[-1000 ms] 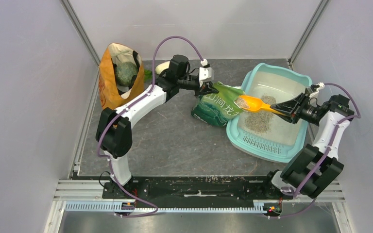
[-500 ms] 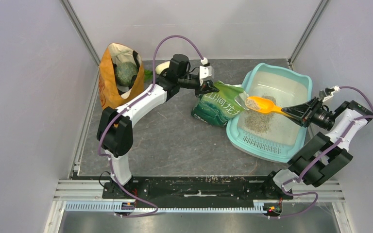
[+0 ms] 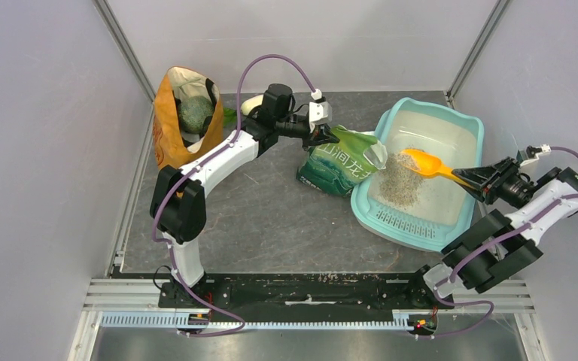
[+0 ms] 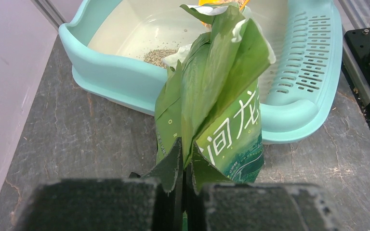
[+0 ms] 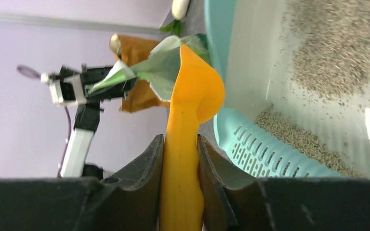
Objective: Fill the litter box with clean litter
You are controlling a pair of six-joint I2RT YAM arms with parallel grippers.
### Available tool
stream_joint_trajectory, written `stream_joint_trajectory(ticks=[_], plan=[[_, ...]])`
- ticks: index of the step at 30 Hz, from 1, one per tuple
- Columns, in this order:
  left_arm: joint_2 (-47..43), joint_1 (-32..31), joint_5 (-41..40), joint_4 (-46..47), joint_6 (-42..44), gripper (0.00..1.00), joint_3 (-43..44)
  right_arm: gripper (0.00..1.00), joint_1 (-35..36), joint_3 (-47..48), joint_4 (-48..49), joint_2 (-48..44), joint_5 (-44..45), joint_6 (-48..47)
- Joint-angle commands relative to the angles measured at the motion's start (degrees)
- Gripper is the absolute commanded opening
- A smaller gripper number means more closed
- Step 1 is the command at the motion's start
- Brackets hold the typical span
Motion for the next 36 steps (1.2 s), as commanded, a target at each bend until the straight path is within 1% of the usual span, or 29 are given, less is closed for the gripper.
stream_joint_trajectory(ticks=[1, 3, 9, 11, 13, 16, 18, 21, 24, 25, 27, 29, 31, 36], plan=[[-0.7, -0.3, 2.4, 7.6, -1.9, 0.02, 4.4, 0.00, -1.4, -4.8, 22.1, -9.4, 7.3, 29.2], [-0.8, -0.3, 2.3, 7.6, -1.9, 0.02, 4.3, 0.00, -1.1, -6.0, 27.8, -11.6, 10.7, 35.5], [-1.4, -0.3, 2.3, 7.6, -1.7, 0.02, 4.2, 0.00, 2.2, -4.0, 33.7, -11.5, 25.9, 36.9], [-1.4, -0.3, 2.0, 7.6, -1.8, 0.02, 4.2, 0.00, 5.6, -3.1, 36.7, -11.7, 32.3, 37.0], [-1.4, -0.3, 1.9, 7.6, -1.8, 0.02, 4.1, 0.00, 9.5, -2.7, 42.3, -11.5, 37.0, 37.7], [-1.4, -0.4, 1.8, 7.6, -1.9, 0.02, 3.8, 0.00, 17.2, 0.4, 46.8, -7.8, 43.2, 36.8], [-1.5, -0.4, 1.6, 7.7, -1.9, 0.02, 3.8, 0.00, 22.2, 5.0, 47.1, -3.9, 47.5, 33.9], [-1.9, -0.4, 1.0, 7.7, -1.7, 0.02, 3.4, 0.00, 29.4, 10.7, 45.3, 0.5, 55.3, 25.0], [-2.6, -0.4, 0.5, 7.1, -0.4, 0.02, 2.6, 0.00, 33.8, 14.6, 42.8, 2.6, 59.9, 15.4], [-2.9, -0.4, 0.5, 6.7, 0.2, 0.02, 2.3, 0.00, 34.6, 15.7, 41.4, 3.0, 60.4, 13.4], [-3.4, -0.4, 0.5, 6.0, 1.3, 0.02, 1.8, 0.00, 34.7, 18.7, 38.0, 3.4, 57.9, 11.8], [-3.9, -0.4, 0.6, 5.6, 2.2, 0.02, 1.2, 0.00, 34.7, 22.7, 32.1, 3.8, 52.4, 11.0], [-4.4, -0.4, 0.8, 5.5, 2.9, 0.02, 0.6, 0.00, 34.7, 27.2, 24.9, 4.3, 44.8, 11.3], [-4.9, -0.3, 0.9, 5.2, 3.6, 0.02, 0.0, 0.00, 34.8, 37.4, 10.9, 4.9, 31.2, 11.9]])
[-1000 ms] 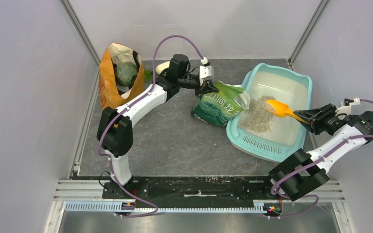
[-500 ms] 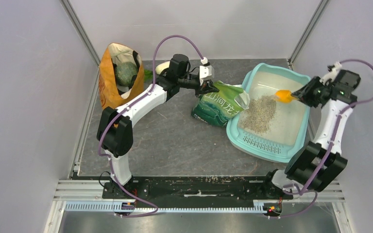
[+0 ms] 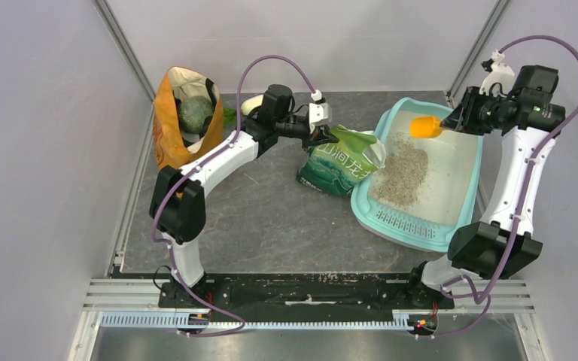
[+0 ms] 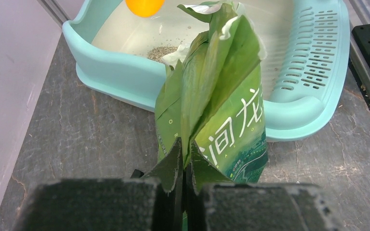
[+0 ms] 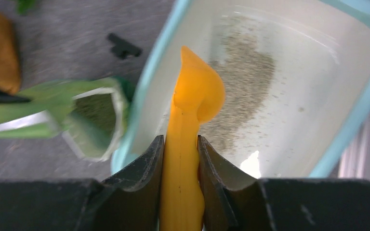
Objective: Fill the litter box with clean litter
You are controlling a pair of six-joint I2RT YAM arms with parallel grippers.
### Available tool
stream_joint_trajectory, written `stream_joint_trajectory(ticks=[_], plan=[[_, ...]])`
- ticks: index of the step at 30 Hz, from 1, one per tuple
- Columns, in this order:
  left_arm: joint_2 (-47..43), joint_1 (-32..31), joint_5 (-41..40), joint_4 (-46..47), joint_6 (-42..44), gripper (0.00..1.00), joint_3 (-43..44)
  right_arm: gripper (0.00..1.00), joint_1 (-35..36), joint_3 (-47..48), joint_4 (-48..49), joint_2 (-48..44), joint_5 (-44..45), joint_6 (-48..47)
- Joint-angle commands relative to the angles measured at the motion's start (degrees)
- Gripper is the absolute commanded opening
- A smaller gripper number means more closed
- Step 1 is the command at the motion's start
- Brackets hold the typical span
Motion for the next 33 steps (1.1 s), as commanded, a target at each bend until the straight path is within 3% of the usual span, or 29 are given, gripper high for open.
stream_joint_trajectory(ticks=[1, 7, 15, 21, 27, 33], plan=[[-4.8, -0.3, 2.0, 5.2, 2.6, 0.02, 0.6, 0.00, 0.1, 10.6, -16.9, 0.2, -16.7, -2.8], [-5.5, -0.3, 2.1, 5.0, 3.8, 0.02, 0.2, 0.00, 0.7, 13.0, -26.9, 1.1, -23.2, -3.4], [-8.0, -0.2, 1.6, 1.2, 7.8, 0.02, -1.1, 0.00, 6.2, 7.4, -25.2, 1.8, -20.5, -1.6], [-12.6, 0.3, 1.2, -2.4, 13.4, 0.02, -4.5, 0.00, 15.1, 3.3, -12.4, 1.5, -9.0, 5.1], [-16.8, 1.3, -1.5, -3.3, 17.0, 0.02, -8.1, 0.00, 27.8, 5.4, -8.6, 6.6, 0.8, 9.0], [-21.2, 1.6, -3.6, -3.4, 20.9, 0.02, -12.4, 0.00, 36.1, 3.9, -4.9, 10.8, 9.4, 10.6]])
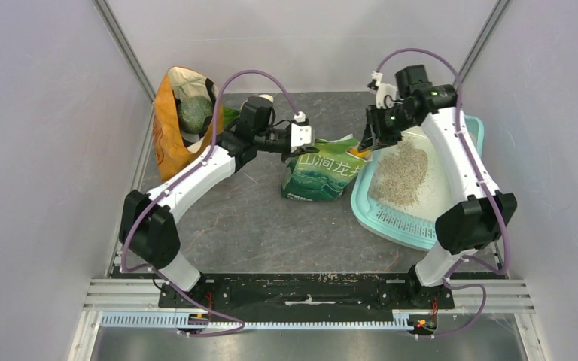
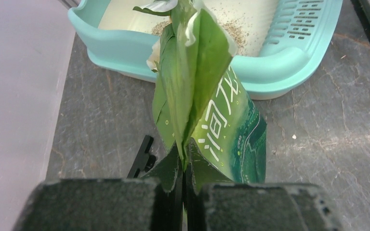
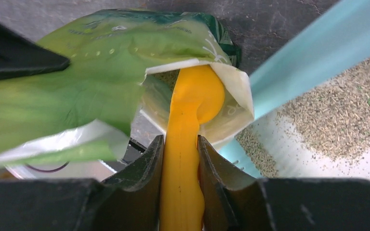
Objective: Fill the litter box with clean litter
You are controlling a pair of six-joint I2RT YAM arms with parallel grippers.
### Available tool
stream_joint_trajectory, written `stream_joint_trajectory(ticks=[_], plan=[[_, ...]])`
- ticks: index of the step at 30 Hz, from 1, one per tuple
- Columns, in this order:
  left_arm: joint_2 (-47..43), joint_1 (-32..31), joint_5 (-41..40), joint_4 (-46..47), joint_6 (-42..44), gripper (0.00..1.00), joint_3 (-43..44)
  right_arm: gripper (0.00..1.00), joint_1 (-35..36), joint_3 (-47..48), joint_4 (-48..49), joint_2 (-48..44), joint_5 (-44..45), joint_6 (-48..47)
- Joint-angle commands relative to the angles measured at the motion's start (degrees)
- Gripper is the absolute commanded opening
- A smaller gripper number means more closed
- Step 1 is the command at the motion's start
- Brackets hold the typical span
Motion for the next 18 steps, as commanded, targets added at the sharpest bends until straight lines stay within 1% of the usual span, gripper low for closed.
stream_joint_trajectory(ticks=[1, 4, 8, 13, 16, 17, 18], plan=[[-7.1, 0.3, 0.1, 5.1, 6.4, 0.02, -0.8, 0.00, 4.7, -0.3, 6.2, 2.1, 9.7, 2.7], [-8.3, 0.3, -0.2, 5.3, 7.9, 0.02, -2.3, 0.00, 7.9, -2.1, 8.9, 3.8, 12.8, 3.2], [-8.9, 0.3, 0.1, 6.4, 9.0, 0.02, -3.7, 0.00, 10.7, -4.1, 10.0, 7.2, 13.5, 4.6], [-8.6, 0.3, 0.4, 8.5, 7.9, 0.02, -4.2, 0.00, 13.6, -9.5, 15.2, 9.4, 15.2, 5.7], [-8.5, 0.3, 0.8, 9.1, 7.4, 0.02, -4.8, 0.00, 14.0, -12.5, 18.7, 11.0, 12.4, 8.2], [-8.5, 0.3, 0.7, 9.2, 7.3, 0.02, -5.1, 0.00, 13.8, -13.6, 20.3, 11.3, 8.8, 8.7], [-8.5, 0.3, 0.7, 9.2, 7.3, 0.02, -5.4, 0.00, 13.9, -14.5, 21.7, 11.2, 7.2, 9.1]])
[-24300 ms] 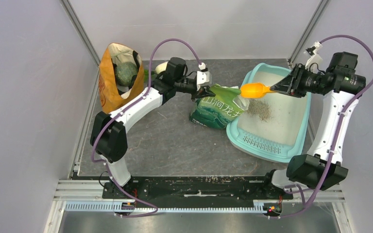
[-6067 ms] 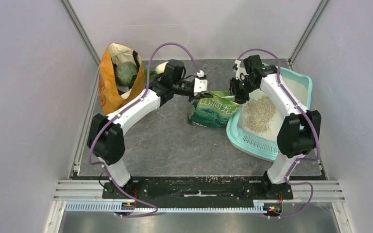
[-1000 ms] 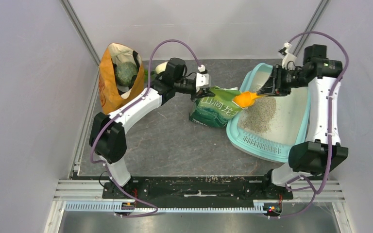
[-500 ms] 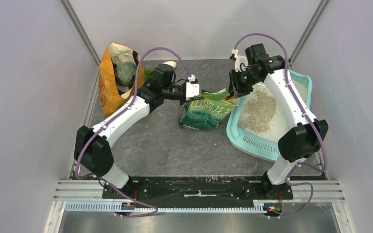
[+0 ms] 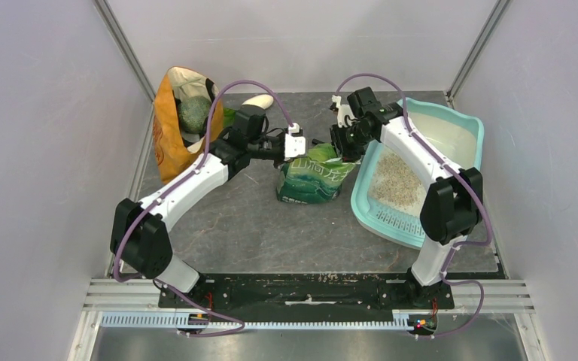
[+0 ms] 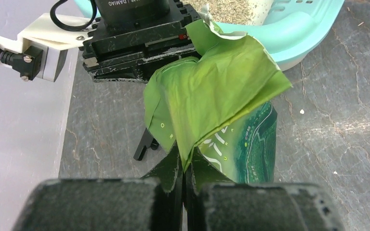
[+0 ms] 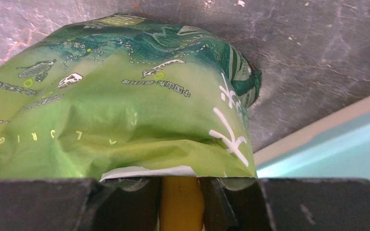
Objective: Fill the litter box with clean litter
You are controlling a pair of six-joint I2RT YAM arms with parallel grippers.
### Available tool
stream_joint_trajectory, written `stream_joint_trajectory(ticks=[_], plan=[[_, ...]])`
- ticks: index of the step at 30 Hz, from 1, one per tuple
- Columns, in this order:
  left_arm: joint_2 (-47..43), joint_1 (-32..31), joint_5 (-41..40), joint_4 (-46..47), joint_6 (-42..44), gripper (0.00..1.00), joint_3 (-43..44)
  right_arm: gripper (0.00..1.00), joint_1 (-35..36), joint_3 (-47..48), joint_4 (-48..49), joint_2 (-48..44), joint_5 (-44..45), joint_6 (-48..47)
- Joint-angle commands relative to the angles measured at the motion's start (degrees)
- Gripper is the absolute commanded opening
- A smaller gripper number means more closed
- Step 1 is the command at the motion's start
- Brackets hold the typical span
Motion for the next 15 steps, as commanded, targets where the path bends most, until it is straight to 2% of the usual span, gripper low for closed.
stream_joint_trajectory(ticks=[1, 5, 11, 15], plan=[[-3.6, -0.5, 3.6, 9.6, 2.0, 0.02, 0.4, 0.00, 0.6, -6.1, 8.6, 3.1, -3.5, 2.7], [-3.1, -0.5, 3.2, 10.1, 0.9, 0.02, -1.0, 0.00, 0.1, -9.4, 15.6, 1.7, -14.3, 4.0], [-2.4, -0.5, 3.5, 15.3, -3.5, 0.02, -5.2, 0.00, -0.3, -12.8, 24.3, 2.1, -23.8, 7.0], [-2.8, -0.4, 3.2, 15.0, -3.2, 0.02, -6.9, 0.00, -1.2, -16.4, 31.3, 1.8, -29.3, 10.2]])
